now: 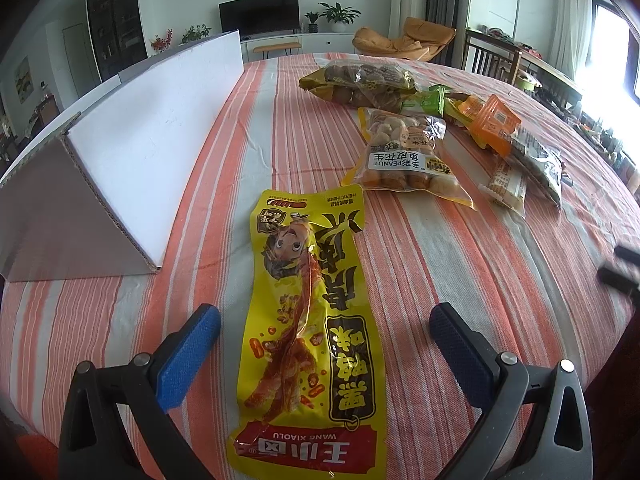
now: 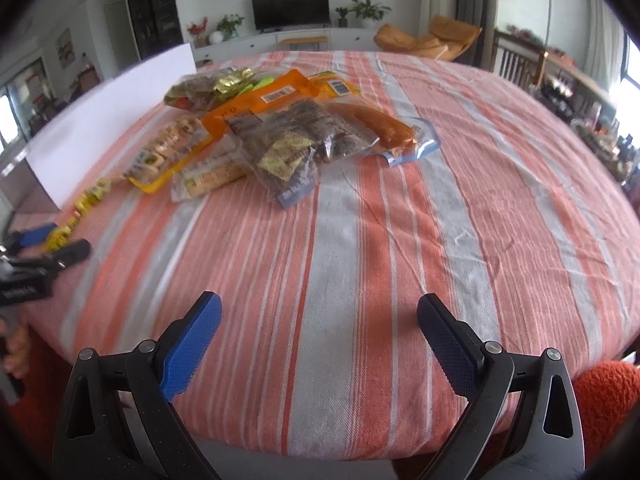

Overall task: Organize snacks
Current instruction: 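Grasp the yellow packet with the left tool while the right tool grasps the orange-labelled meat pack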

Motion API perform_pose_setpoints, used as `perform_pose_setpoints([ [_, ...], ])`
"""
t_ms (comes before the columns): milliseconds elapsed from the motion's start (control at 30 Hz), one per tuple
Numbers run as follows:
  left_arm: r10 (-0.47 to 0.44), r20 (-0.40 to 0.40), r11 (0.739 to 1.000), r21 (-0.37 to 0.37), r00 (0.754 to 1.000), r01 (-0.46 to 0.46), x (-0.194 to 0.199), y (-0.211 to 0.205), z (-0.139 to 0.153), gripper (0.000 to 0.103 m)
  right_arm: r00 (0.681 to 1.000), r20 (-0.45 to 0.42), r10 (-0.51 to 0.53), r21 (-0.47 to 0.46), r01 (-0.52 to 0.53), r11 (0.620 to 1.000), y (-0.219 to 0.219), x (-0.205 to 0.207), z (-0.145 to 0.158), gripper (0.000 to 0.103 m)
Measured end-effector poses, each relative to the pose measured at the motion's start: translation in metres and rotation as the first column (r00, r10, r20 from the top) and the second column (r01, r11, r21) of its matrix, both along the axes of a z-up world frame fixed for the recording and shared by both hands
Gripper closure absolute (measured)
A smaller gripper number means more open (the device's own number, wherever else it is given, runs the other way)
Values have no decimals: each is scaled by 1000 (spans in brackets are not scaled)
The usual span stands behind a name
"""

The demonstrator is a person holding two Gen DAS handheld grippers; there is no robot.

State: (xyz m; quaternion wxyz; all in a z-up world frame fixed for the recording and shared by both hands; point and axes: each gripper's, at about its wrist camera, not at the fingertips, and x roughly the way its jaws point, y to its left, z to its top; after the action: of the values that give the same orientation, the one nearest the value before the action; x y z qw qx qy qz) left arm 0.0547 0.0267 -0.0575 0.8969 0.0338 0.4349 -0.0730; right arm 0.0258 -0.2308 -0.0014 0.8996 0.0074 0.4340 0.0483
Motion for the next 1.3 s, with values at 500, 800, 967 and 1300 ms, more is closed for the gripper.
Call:
perform_pose_setpoints([
  [500,-16,-6,1000,-1,1000,16,3,0,-1,0,863,-236,447,54,-447,893,19,166,21,4],
  [800,-29,-70,1000,-5,997,29,6,3,0,0,827,-288,482,62,-486,872,42,140,36,5],
  [967,1,-110,998,-62,994,-8,-2,23,4,0,735,-361,574,47,-600,798,70,136,10,5],
  [1300,-33,-101,999,10,994,34,-8,8,6,47,748,-403,527,-74,-601,796,95,105,-8,15],
])
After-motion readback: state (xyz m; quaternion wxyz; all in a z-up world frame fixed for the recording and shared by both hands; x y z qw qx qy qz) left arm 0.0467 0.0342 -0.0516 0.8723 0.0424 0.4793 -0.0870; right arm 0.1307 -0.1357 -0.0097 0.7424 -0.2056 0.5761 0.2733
